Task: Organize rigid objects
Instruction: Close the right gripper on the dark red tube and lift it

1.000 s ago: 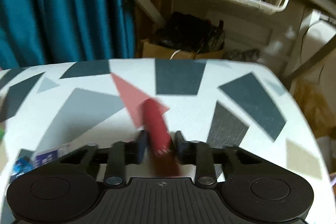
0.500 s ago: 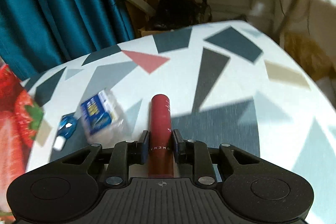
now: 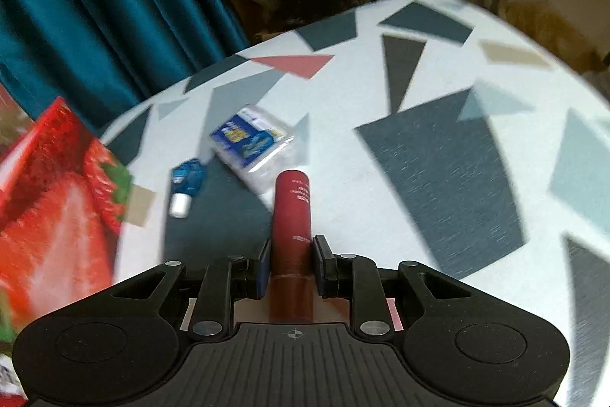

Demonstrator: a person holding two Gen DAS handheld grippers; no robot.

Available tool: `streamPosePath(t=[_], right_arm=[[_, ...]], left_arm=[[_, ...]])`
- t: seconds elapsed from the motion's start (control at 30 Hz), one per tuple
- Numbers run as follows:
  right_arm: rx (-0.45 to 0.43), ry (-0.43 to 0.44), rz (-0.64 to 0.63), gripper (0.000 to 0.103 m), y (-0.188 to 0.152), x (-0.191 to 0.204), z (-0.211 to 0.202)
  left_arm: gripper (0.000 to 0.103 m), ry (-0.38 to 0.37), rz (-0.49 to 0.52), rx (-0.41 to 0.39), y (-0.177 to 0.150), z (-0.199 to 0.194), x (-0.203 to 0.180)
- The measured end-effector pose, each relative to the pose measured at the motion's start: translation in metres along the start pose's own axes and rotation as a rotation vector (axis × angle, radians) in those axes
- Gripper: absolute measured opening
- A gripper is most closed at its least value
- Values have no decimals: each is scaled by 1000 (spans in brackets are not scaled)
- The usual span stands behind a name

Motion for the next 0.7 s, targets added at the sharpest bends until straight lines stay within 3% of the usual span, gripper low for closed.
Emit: streamPosePath(t=[0.3,0.5,0.53,0.6,0.7], right_arm=[[69,104,50,34,-5,19,6],[139,154,10,39,-17,34,-1],[146,161,0,37,-19,36,-3],[153,166,-17,24,-22,39,-3],[145,175,39,22,-23,38,-1]], left_arm=[[10,1,-4,0,0,0,0],[10,2,-6,-1,0,0,1],[10,2,-7,-1,0,0,1],[10,2,-6,0,0,0,1],[10,1,-6,-1,0,0,1]])
Point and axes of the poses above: each gripper's, at about its wrist camera, not at the fingertips, and z roughly the way its jaws point, x to its left, y to its top, the point moved 6 cm from there along z, roughly the way its jaws point, and after that the axes turned 12 degrees about -x, right-handed, at the moved point
